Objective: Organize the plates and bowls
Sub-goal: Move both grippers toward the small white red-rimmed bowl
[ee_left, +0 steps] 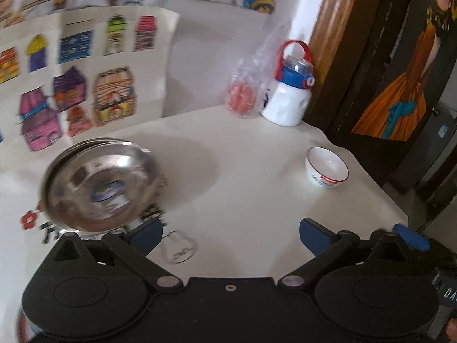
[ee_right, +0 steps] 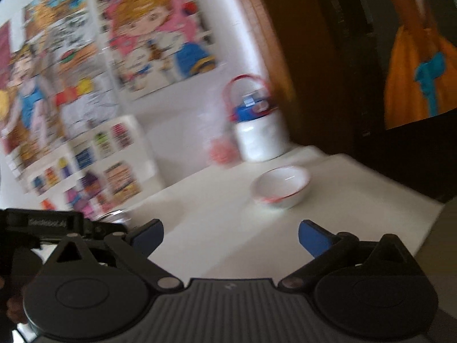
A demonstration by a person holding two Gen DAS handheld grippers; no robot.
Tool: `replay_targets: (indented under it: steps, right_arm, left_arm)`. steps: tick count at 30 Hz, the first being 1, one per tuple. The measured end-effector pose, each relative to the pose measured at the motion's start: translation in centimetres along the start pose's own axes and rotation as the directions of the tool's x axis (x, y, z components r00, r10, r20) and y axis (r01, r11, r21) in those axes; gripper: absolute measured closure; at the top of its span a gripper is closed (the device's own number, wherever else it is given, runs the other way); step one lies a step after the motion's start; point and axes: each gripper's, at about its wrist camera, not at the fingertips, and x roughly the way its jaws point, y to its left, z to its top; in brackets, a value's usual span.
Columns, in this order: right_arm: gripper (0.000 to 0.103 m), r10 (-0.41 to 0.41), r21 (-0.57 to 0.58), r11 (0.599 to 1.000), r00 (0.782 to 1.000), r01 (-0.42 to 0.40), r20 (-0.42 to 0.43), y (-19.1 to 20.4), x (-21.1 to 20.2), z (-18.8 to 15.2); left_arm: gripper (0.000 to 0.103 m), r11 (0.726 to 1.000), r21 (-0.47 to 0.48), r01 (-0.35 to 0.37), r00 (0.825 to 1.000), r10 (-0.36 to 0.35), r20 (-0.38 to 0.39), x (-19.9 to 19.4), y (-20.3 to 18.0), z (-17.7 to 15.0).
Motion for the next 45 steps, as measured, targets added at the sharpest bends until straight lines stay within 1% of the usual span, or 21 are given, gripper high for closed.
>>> replay_targets:
  steps: [3,6,11,17,19,22,25,27,31,34,37,39,40,42,45]
  right_arm:
    - [0.000,-0.091,0.006,0.996,0.995,0.091,0.027,-2.0,0.6,0.5]
    - [0.000,-0.155,0.019,0.988,0.987,0.155,0.050,-3.9,1.4,0.8]
    - [0.000,-0.203,0.032,0.979,0.976,0.201,0.078,-6.3,3.3,1.0]
    - [0.000,-0.240,0.039,0.971,0.967,0.238,0.084,-7.8,6.1,1.6]
    - [0.000,-0.237,0.038,0.971,0.969,0.234,0.073,-8.0,7.3,2.0]
    - [0.000,-0.219,0.039,0.975,0.975,0.218,0.030,-8.3,9.4,2.6]
    - [0.003,-0.199,0.049,0.979,0.980,0.199,-0.002,-8.5,11.0,2.9]
    - [0.006,-0.201,0.037,0.979,0.979,0.202,-0.019,-8.4,12.0,2.9]
    - [0.007,-0.212,0.012,0.977,0.977,0.213,-0.036,-8.2,13.1,2.9]
    - [0.008,-0.219,-0.001,0.976,0.975,0.219,-0.042,-8.0,13.7,2.9]
    - [0.011,-0.228,-0.015,0.974,0.972,0.228,-0.057,-7.9,14.2,2.9]
    - [0.015,-0.231,-0.023,0.973,0.971,0.230,-0.064,-7.8,14.5,2.8]
    - [0.017,-0.230,-0.026,0.973,0.971,0.229,-0.068,-7.7,14.6,2.8]
    - [0.026,-0.224,-0.030,0.975,0.972,0.222,-0.075,-7.6,14.9,2.7]
    - [0.034,-0.199,-0.019,0.980,0.977,0.198,-0.077,-7.6,15.1,2.7]
  left_arm:
    - [0.001,1.000,0.026,-0.015,1.000,0.014,0.003,1.9,-2.2,1.0]
    - [0.001,0.999,0.037,-0.018,1.000,0.018,-0.005,4.0,-3.9,1.9]
    - [0.001,0.998,0.049,-0.025,0.999,0.026,-0.018,7.9,-6.2,3.0]
    - [0.001,0.997,0.053,-0.056,0.998,0.054,0.027,11.3,-7.6,3.9]
    - [0.001,0.997,0.050,-0.061,0.998,0.059,0.038,12.3,-8.0,4.3]
    - [0.001,0.998,0.028,-0.062,0.997,0.061,0.052,13.9,-8.2,4.9]
    - [0.001,0.998,-0.009,-0.056,0.998,0.057,0.041,15.7,-8.2,5.5]
    - [0.001,0.998,-0.023,-0.055,0.998,0.055,0.022,16.8,-8.2,5.7]
    - [0.001,0.997,-0.045,-0.058,0.998,0.058,0.012,18.4,-8.2,6.0]
    - [0.001,0.997,-0.046,-0.064,0.998,0.064,0.008,19.3,-8.4,6.1]
    - [0.002,0.997,-0.039,-0.067,0.998,0.067,0.006,19.9,-8.7,6.2]
    - [0.004,0.997,-0.031,-0.064,0.998,0.064,0.005,20.2,-8.9,6.2]
    - [0.007,0.998,-0.027,-0.061,0.998,0.061,0.005,20.3,-9.0,6.2]
    - [0.011,0.998,-0.017,-0.053,0.999,0.053,0.003,20.5,-9.3,6.2]
    - [0.018,0.999,-0.005,-0.041,0.999,0.041,0.006,20.6,-9.6,6.2]
